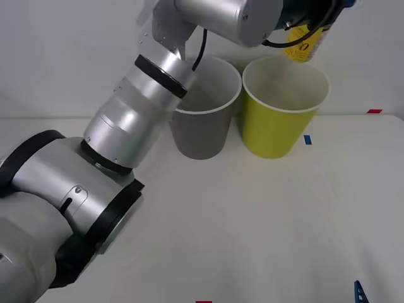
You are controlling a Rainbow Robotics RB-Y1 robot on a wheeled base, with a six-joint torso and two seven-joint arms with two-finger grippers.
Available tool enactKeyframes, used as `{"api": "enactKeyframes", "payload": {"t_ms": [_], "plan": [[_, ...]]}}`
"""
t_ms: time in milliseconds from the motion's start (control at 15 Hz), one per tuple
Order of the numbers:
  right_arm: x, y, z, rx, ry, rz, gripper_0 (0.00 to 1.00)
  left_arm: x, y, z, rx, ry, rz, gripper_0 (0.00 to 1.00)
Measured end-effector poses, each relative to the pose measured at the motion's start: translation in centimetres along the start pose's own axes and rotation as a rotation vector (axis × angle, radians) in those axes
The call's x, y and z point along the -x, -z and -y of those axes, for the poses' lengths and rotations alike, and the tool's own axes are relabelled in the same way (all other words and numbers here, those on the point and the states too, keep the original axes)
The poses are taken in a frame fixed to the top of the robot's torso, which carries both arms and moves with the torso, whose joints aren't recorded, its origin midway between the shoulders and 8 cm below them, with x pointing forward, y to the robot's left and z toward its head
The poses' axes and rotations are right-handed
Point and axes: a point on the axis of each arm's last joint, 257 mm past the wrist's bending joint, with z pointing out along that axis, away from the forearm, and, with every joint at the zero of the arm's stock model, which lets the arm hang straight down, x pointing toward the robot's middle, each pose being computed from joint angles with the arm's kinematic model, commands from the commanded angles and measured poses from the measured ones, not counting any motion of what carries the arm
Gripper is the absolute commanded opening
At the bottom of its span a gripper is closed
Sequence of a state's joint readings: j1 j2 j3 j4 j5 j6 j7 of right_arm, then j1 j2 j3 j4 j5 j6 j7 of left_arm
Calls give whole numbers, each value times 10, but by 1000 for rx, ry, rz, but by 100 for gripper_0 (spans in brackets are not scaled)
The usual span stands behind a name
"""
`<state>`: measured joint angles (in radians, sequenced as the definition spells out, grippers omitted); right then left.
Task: Put cans in the gray bin and PET bottles in the light green bin.
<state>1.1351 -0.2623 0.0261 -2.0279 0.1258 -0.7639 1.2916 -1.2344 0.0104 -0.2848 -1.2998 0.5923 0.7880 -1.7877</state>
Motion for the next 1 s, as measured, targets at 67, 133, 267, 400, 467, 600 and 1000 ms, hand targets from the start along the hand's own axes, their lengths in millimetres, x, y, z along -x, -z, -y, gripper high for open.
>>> {"api": "enactKeyframes", "payload": {"t_ms": [67, 133, 267, 400, 467, 600, 1000], "plan": [[0, 0, 0, 0, 0, 0, 100, -3, -6, 3, 0, 4, 12, 0], [0, 0, 0, 0, 0, 0, 100, -6, -12, 5, 3, 9, 25, 0], [0, 0, 0, 0, 0, 0, 100, -17, -22, 1, 20, 26, 38, 0], [0, 0, 0, 0, 0, 0, 100, -21, -25, -3, 30, 32, 41, 0], [0, 0, 0, 0, 0, 0, 100, -22, -25, -4, 32, 31, 43, 0], [0, 0, 0, 0, 0, 0, 100, -22, -25, -4, 34, 31, 43, 0], [0, 0, 0, 0, 0, 0, 100, -22, -25, -4, 32, 43, 43, 100]]}}
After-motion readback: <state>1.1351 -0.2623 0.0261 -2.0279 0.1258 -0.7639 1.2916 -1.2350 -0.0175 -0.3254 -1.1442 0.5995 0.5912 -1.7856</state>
